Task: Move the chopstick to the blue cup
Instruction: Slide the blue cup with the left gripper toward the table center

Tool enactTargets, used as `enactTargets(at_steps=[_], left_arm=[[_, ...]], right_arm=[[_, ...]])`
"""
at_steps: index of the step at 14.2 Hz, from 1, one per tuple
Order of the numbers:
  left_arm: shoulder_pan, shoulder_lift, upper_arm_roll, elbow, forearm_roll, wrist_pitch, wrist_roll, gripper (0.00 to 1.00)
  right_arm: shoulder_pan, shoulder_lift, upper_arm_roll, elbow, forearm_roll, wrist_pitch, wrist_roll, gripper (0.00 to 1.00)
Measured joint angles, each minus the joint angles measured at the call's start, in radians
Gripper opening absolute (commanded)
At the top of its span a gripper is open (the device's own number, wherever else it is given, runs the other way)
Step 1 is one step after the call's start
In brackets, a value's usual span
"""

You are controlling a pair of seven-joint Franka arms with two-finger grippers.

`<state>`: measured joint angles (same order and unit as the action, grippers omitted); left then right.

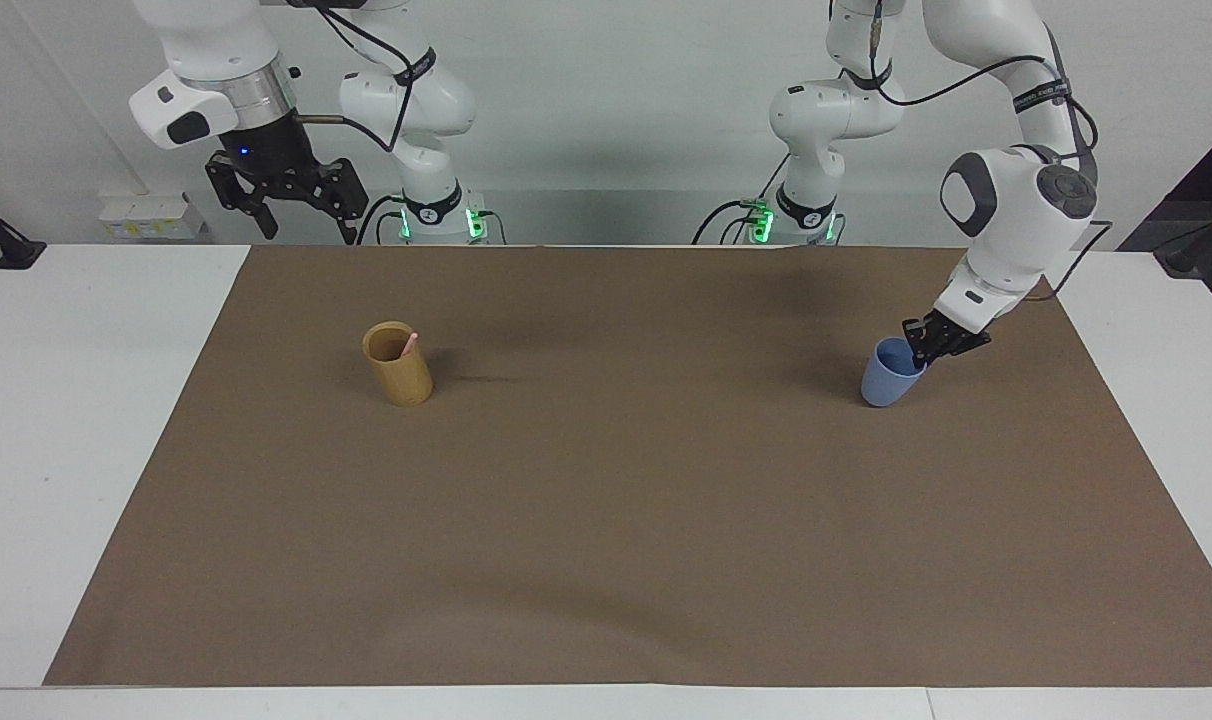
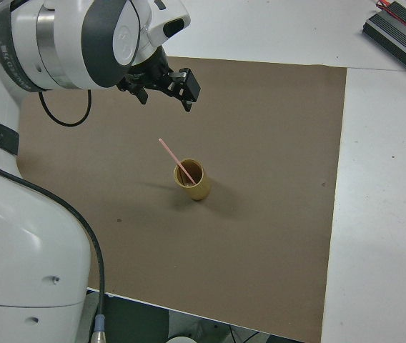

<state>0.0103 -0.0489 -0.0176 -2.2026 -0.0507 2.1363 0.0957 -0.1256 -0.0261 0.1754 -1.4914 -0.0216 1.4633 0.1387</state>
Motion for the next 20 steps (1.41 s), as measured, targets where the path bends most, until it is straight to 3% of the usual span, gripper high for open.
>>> enactTargets(at_steps=[6, 10, 15, 20], left_arm=[[-0.391, 0.034, -0.015, 0.126, -0.003, -0.046, -0.497, 0.00], [-0.570, 0.053, -0.016, 0.134, -0.005, -0.028, -0.649, 0.00], [-0.601, 0.137, -0.008, 0.135, -0.006, 0.063, -0.680, 0.00], [-0.601, 0.143, -0.001, 0.135, -0.006, 0.062, -0.679, 0.01]], right_arm=[[0.000, 0.000, 0.000, 0.000, 0.000, 0.000, 0.000, 1.00], [0.000, 0.000, 0.000, 0.000, 0.000, 0.000, 0.000, 1.00], [0.000, 0.000, 0.000, 0.000, 0.000, 0.000, 0.000, 1.00], [0.000, 0.000, 0.000, 0.000, 0.000, 0.000, 0.000, 1.00]])
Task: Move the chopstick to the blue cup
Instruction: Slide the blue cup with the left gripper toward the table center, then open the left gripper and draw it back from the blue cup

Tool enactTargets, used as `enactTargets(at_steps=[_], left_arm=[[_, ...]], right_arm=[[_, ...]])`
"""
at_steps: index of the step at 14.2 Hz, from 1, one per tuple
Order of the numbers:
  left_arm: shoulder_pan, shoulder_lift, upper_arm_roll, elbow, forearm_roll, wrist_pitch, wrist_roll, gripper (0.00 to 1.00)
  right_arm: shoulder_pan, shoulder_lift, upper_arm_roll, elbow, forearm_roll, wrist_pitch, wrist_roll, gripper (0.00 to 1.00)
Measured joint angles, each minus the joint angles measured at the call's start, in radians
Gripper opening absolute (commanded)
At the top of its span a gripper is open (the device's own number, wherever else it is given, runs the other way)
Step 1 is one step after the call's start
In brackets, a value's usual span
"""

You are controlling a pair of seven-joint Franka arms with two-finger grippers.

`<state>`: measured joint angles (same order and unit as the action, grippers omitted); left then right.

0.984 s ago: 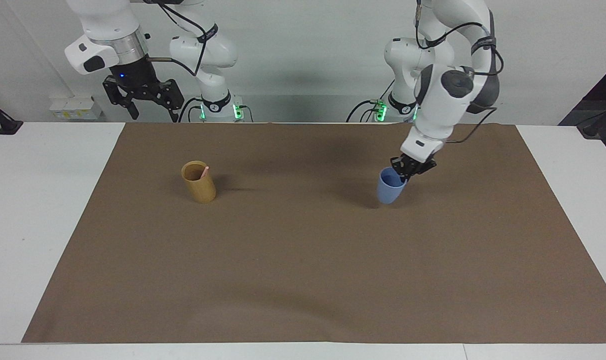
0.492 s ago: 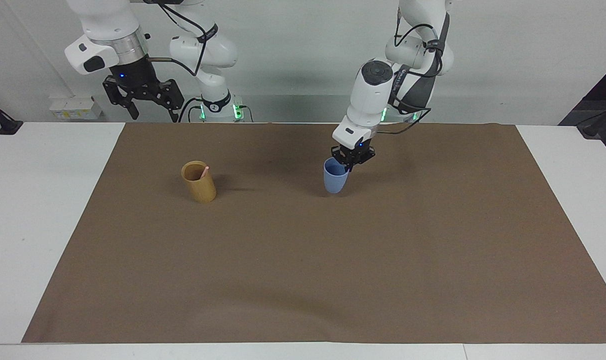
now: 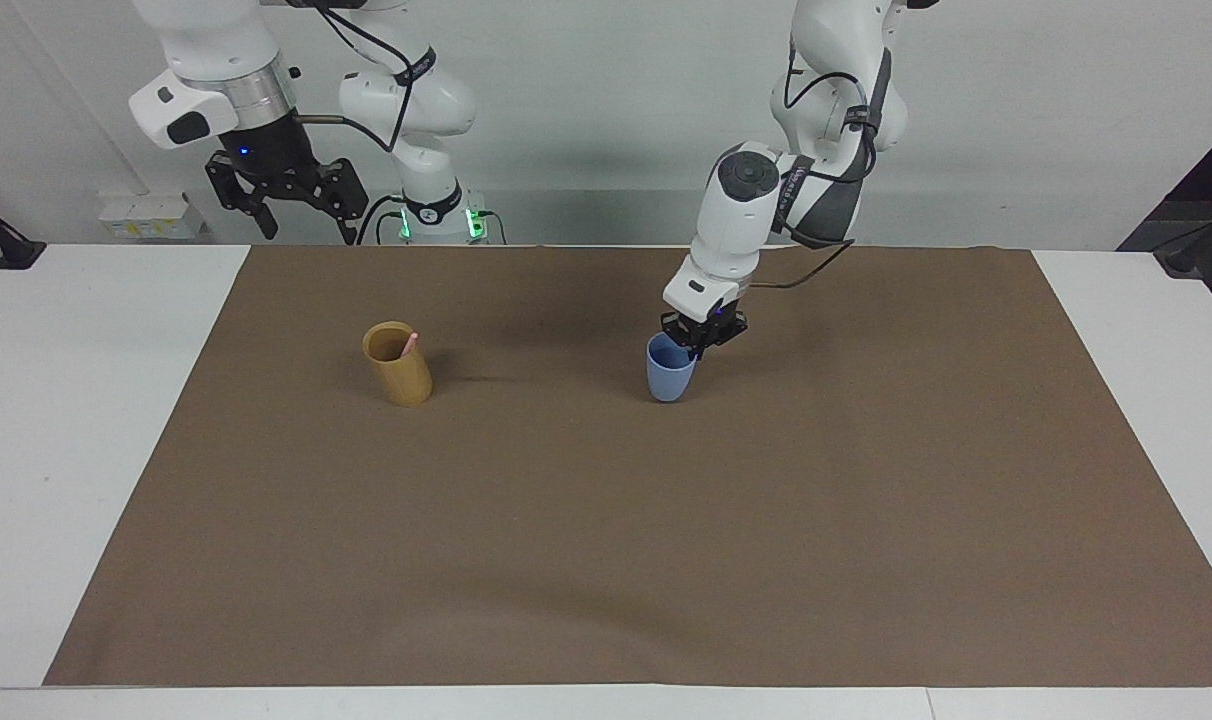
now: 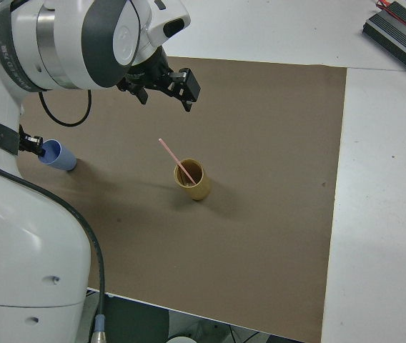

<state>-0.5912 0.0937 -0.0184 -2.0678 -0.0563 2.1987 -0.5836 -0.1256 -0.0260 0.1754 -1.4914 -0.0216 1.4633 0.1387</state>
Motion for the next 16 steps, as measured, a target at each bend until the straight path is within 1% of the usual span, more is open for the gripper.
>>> enactTargets(at_steps=[2, 3, 4, 5, 7, 8, 9, 12, 14, 16], left_arm=[[0.000, 0.000, 0.000, 0.000, 0.000, -0.001, 0.001, 0.26], [0.000, 0.000, 0.000, 0.000, 0.000, -0.001, 0.001, 0.41], [0.000, 0.000, 0.000, 0.000, 0.000, -0.001, 0.002, 0.51], [0.000, 0.000, 0.000, 0.000, 0.000, -0.001, 0.002, 0.71], [0.000, 0.000, 0.000, 0.003, 0.000, -0.001, 0.001, 0.91], [0.000, 0.000, 0.000, 0.005, 0.000, -0.001, 0.001, 0.98], [0.000, 0.000, 0.001, 0.011, 0.000, -0.001, 0.001, 1.00], [0.011, -0.009, 0.011, 0.050, 0.000, -0.020, 0.001, 1.00], [0.045, -0.032, 0.019, 0.118, 0.000, -0.114, 0.016, 1.00], [0.095, -0.059, 0.023, 0.214, 0.000, -0.269, 0.060, 1.00]], right_arm=[[0.000, 0.000, 0.000, 0.000, 0.000, 0.000, 0.000, 1.00], [0.000, 0.000, 0.000, 0.000, 0.000, 0.000, 0.000, 1.00], [0.000, 0.000, 0.000, 0.000, 0.000, 0.000, 0.000, 1.00], [0.000, 0.000, 0.000, 0.000, 0.000, 0.000, 0.000, 1.00], [0.000, 0.000, 0.000, 0.000, 0.000, 0.000, 0.000, 1.00], [0.000, 0.000, 0.000, 0.000, 0.000, 0.000, 0.000, 1.00], [0.000, 0.000, 0.000, 0.000, 0.000, 0.000, 0.000, 1.00], [0.000, 0.000, 0.000, 0.000, 0.000, 0.000, 0.000, 1.00], [0.000, 0.000, 0.000, 0.000, 0.000, 0.000, 0.000, 1.00], [0.000, 0.000, 0.000, 0.000, 0.000, 0.000, 0.000, 1.00]])
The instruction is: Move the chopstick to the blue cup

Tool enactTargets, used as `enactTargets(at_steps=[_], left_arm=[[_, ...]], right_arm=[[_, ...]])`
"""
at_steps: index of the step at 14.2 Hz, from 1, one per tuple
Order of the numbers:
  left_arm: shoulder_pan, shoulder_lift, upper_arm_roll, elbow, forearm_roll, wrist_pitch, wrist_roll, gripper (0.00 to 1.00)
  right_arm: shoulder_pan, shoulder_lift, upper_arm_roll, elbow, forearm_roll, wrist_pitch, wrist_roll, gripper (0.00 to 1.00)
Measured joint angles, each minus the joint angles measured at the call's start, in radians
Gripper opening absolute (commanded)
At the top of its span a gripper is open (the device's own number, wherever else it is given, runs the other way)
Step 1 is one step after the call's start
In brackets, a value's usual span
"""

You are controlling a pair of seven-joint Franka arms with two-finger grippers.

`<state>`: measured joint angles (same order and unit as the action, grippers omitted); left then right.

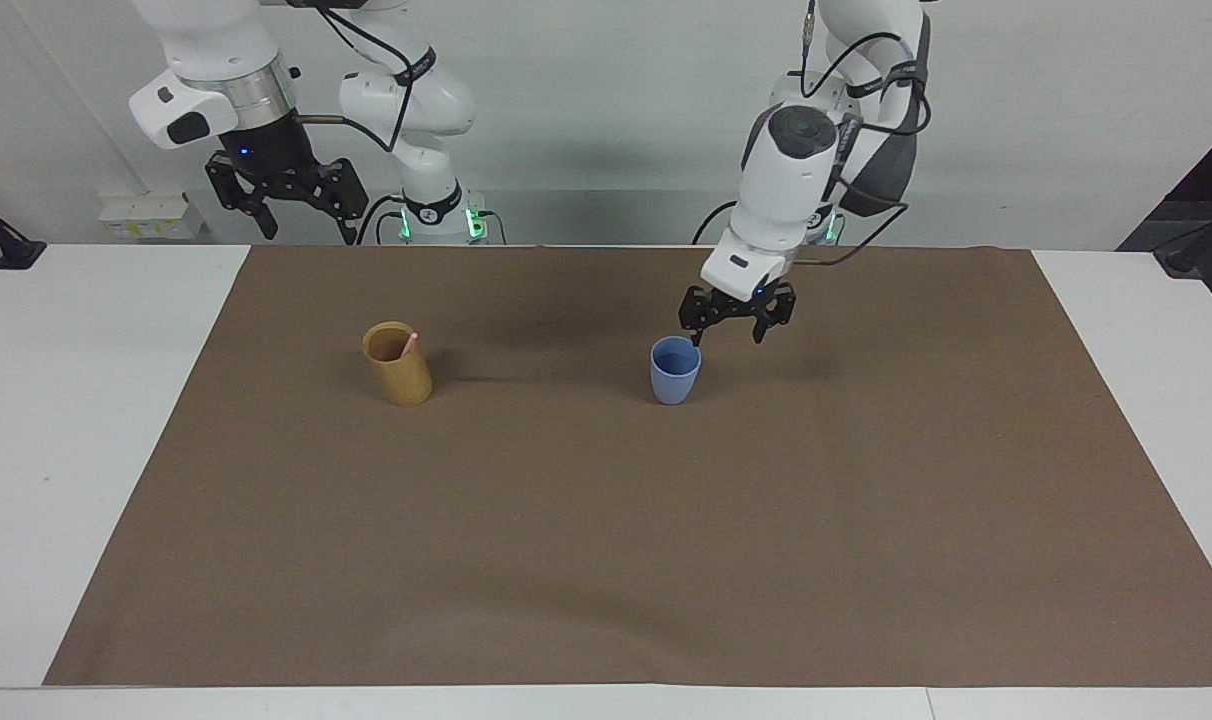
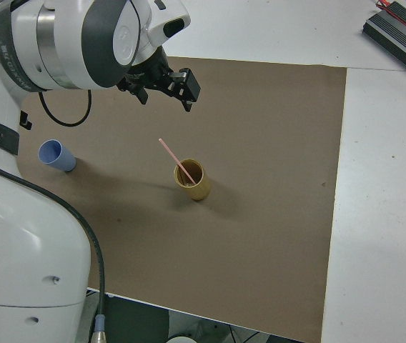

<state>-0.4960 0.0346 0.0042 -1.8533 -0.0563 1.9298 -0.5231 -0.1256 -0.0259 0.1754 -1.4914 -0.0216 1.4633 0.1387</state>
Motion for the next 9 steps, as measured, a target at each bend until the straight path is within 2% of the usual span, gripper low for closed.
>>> enactTargets(at_steps=[2, 4, 9], left_arm=[[0.061, -0.018, 0.003, 0.098, 0.000, -0.132, 0.056, 1.00], [0.128, -0.026, 0.006, 0.161, 0.000, -0.210, 0.119, 1.00], [0.295, -0.045, 0.011, 0.199, 0.001, -0.304, 0.318, 1.00]], right_arm=[[0.000, 0.000, 0.000, 0.000, 0.000, 0.000, 0.000, 1.00], [0.000, 0.000, 0.000, 0.000, 0.000, 0.000, 0.000, 1.00], [0.000, 0.000, 0.000, 0.000, 0.000, 0.000, 0.000, 1.00]])
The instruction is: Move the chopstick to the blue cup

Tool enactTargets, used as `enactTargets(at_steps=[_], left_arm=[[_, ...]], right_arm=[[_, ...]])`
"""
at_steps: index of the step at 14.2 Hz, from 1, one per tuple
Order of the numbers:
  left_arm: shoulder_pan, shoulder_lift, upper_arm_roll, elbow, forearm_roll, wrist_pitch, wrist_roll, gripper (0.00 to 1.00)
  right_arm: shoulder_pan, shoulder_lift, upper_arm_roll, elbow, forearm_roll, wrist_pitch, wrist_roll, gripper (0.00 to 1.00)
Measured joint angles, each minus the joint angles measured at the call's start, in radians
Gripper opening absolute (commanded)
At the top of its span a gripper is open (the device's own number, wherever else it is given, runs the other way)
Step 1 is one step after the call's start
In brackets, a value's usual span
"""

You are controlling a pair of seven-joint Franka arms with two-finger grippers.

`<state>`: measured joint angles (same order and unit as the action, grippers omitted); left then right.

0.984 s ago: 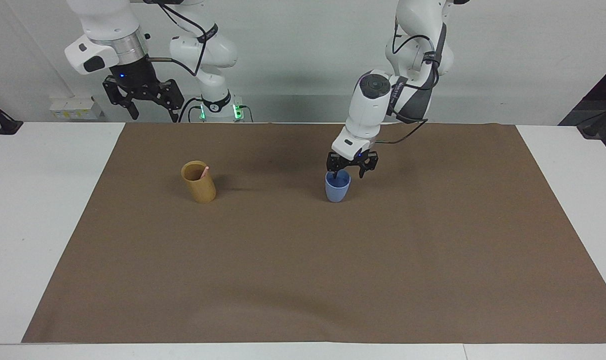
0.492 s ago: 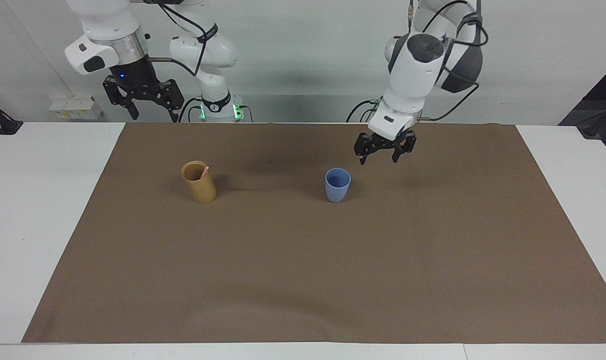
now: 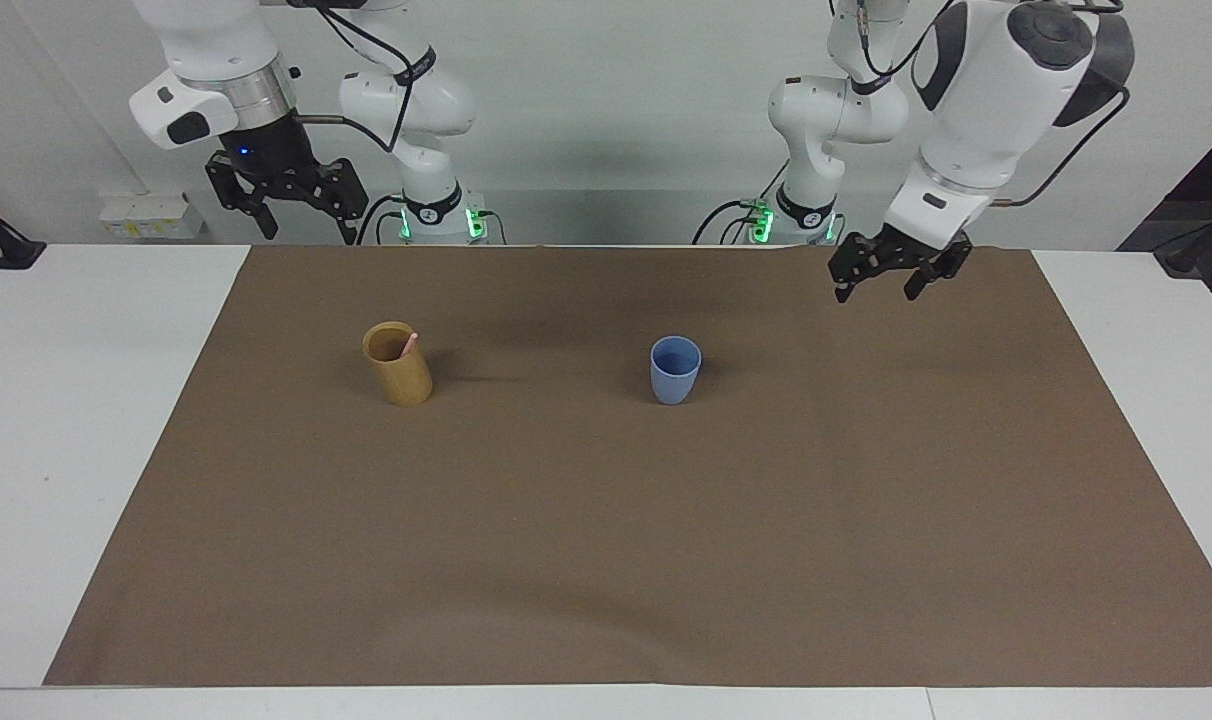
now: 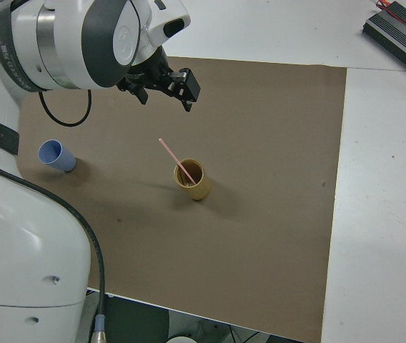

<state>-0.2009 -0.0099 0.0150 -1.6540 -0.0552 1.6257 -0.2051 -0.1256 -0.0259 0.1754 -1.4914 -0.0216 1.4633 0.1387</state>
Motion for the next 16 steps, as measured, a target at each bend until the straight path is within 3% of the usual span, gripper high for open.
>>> enactTargets(at_steps=[6, 16], left_arm=[[0.088, -0.020, 0.007, 0.000, 0.000, -0.025, 0.018, 1.00], [0.089, -0.030, 0.006, 0.001, 0.000, -0.029, 0.062, 1.00]], right_arm=[[0.000, 0.000, 0.000, 0.000, 0.000, 0.000, 0.000, 1.00], [0.000, 0.000, 0.000, 0.000, 0.000, 0.000, 0.000, 1.00]])
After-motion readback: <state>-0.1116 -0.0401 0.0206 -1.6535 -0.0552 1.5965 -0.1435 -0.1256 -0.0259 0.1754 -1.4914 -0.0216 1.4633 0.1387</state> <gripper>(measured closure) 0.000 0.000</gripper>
